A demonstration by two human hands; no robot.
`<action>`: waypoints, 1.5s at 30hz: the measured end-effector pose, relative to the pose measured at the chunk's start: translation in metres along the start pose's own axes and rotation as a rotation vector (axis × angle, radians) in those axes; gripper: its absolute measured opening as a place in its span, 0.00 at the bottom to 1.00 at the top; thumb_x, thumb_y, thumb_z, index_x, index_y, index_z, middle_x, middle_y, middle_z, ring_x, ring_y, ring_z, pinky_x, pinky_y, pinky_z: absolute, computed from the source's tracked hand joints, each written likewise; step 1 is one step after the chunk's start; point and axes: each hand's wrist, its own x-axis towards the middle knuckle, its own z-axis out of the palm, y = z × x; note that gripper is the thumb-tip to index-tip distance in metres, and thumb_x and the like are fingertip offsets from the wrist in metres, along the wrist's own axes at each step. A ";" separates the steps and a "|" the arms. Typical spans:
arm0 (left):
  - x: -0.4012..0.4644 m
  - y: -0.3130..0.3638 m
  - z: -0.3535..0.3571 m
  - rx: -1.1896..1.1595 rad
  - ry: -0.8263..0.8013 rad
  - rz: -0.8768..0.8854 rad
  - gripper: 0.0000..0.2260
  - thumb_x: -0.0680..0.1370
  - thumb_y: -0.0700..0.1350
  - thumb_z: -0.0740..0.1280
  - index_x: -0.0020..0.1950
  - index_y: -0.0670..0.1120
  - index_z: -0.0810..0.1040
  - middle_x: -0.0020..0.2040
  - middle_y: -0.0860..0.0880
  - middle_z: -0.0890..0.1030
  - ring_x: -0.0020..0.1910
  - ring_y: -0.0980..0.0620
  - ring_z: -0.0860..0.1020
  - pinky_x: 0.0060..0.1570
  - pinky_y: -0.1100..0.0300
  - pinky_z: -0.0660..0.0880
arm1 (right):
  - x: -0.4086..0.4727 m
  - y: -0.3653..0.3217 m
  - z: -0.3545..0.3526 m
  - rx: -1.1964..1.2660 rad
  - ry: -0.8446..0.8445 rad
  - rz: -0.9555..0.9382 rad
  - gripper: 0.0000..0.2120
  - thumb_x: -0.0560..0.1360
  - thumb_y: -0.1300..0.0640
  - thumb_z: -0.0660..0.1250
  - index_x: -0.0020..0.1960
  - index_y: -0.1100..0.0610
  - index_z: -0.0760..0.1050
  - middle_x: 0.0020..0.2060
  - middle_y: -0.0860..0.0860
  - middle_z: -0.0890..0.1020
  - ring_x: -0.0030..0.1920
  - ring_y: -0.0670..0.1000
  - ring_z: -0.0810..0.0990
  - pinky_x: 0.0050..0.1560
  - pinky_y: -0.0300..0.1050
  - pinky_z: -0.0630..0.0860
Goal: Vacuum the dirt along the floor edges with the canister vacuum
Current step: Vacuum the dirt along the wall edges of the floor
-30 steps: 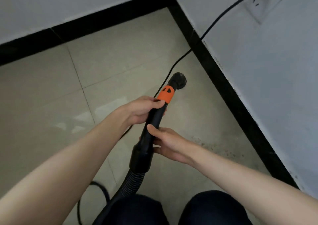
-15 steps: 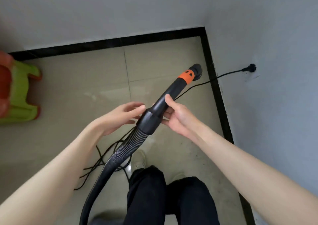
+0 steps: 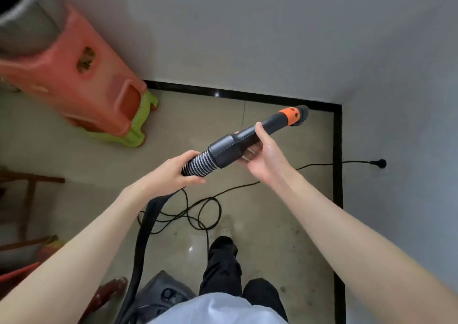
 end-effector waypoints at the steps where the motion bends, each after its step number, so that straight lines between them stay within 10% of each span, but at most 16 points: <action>1: -0.017 -0.001 0.000 -0.014 0.037 -0.001 0.19 0.73 0.46 0.73 0.54 0.62 0.68 0.48 0.57 0.77 0.46 0.62 0.75 0.45 0.67 0.70 | -0.011 0.006 0.007 -0.044 -0.040 0.014 0.13 0.81 0.51 0.62 0.59 0.60 0.71 0.56 0.59 0.79 0.57 0.58 0.78 0.52 0.53 0.77; 17: -0.232 -0.013 0.081 -0.003 0.350 -0.100 0.21 0.72 0.43 0.73 0.62 0.52 0.70 0.53 0.53 0.75 0.53 0.53 0.74 0.52 0.59 0.70 | -0.174 0.122 -0.002 -0.097 -0.116 0.129 0.10 0.82 0.55 0.60 0.56 0.63 0.69 0.49 0.60 0.79 0.49 0.58 0.79 0.53 0.59 0.74; 30: -0.405 -0.131 0.103 -0.086 0.485 -0.180 0.21 0.72 0.38 0.71 0.58 0.54 0.69 0.53 0.51 0.77 0.52 0.53 0.76 0.49 0.60 0.71 | -0.260 0.242 0.020 0.041 -0.112 0.175 0.17 0.83 0.51 0.58 0.60 0.65 0.69 0.64 0.63 0.75 0.65 0.63 0.74 0.56 0.61 0.72; 40: -0.536 -0.209 0.114 0.227 0.691 -0.196 0.23 0.71 0.34 0.69 0.65 0.45 0.68 0.57 0.45 0.75 0.58 0.43 0.73 0.59 0.48 0.70 | -0.344 0.357 0.046 0.008 -0.111 0.083 0.16 0.83 0.50 0.56 0.63 0.62 0.67 0.50 0.60 0.78 0.58 0.60 0.76 0.58 0.60 0.71; 45: -0.601 -0.206 0.135 0.294 0.700 -0.293 0.24 0.73 0.39 0.69 0.67 0.45 0.65 0.56 0.41 0.74 0.56 0.40 0.73 0.57 0.48 0.70 | -0.386 0.393 0.049 0.010 -0.111 0.115 0.17 0.83 0.49 0.56 0.58 0.64 0.69 0.60 0.61 0.76 0.60 0.61 0.76 0.56 0.58 0.72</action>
